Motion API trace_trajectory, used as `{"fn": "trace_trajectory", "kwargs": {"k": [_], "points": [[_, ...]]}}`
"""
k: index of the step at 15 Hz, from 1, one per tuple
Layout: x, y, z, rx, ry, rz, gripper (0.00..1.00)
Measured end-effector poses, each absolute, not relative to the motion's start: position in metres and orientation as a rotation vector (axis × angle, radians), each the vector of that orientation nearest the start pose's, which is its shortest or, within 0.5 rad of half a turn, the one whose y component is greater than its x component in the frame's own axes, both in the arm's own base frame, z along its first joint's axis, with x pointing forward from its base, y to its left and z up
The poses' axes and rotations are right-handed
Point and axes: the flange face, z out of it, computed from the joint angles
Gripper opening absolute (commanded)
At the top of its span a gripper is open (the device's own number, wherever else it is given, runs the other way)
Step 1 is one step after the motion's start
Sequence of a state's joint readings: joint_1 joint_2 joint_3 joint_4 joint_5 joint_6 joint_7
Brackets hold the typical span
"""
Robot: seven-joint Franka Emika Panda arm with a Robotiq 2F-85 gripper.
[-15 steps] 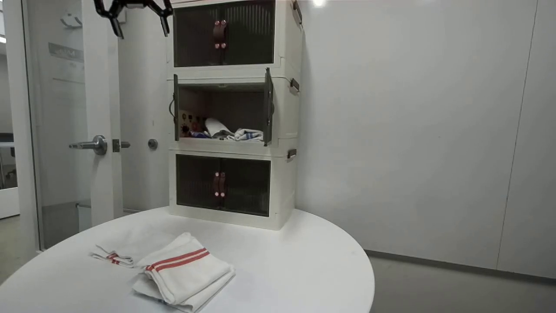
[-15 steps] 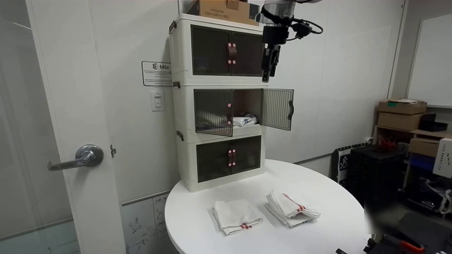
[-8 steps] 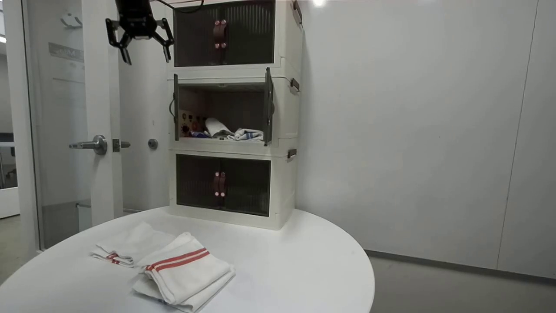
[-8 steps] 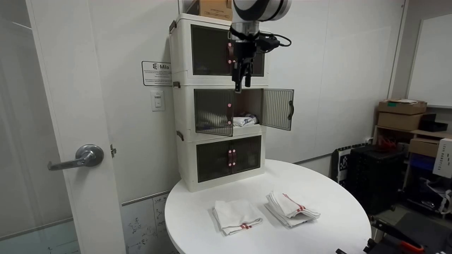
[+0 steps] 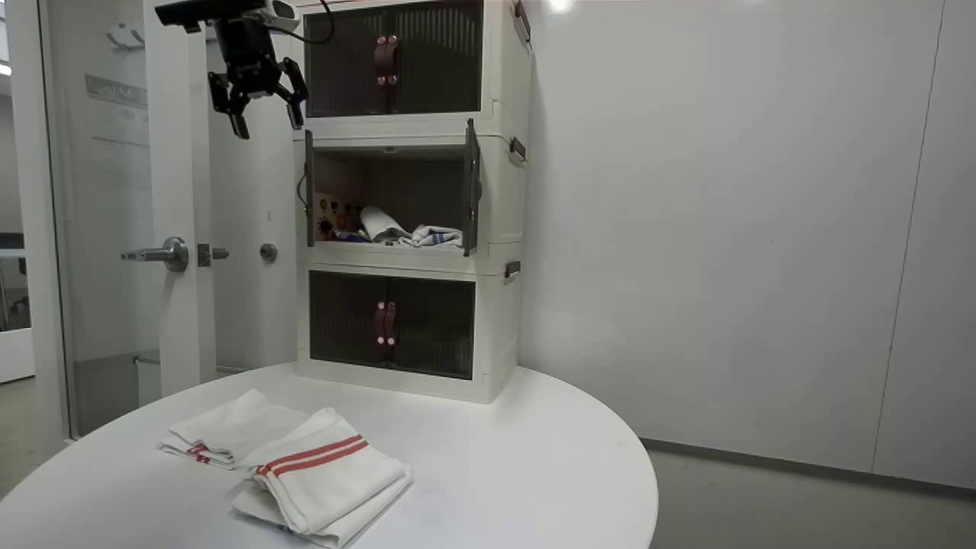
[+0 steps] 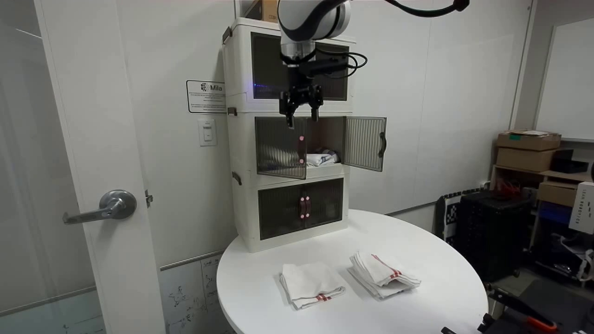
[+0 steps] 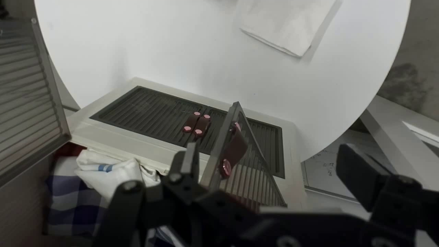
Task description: Close the left cabinet door of the middle shelf
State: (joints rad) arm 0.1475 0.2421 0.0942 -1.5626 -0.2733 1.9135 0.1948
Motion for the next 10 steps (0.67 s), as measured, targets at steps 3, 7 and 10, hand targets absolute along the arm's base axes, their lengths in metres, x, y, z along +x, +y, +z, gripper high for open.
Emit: {"fn": "trace_trajectory", "kwargs": {"k": [3,7,10], "points": [[0.645,0.135,0.522,-3.297,0.049,-0.236,1.00],[0.653,0.134,0.529,-3.209,0.379,-0.222,1.00],[0.660,0.133,0.526,-3.143,0.628,-0.230,1.00]]}}
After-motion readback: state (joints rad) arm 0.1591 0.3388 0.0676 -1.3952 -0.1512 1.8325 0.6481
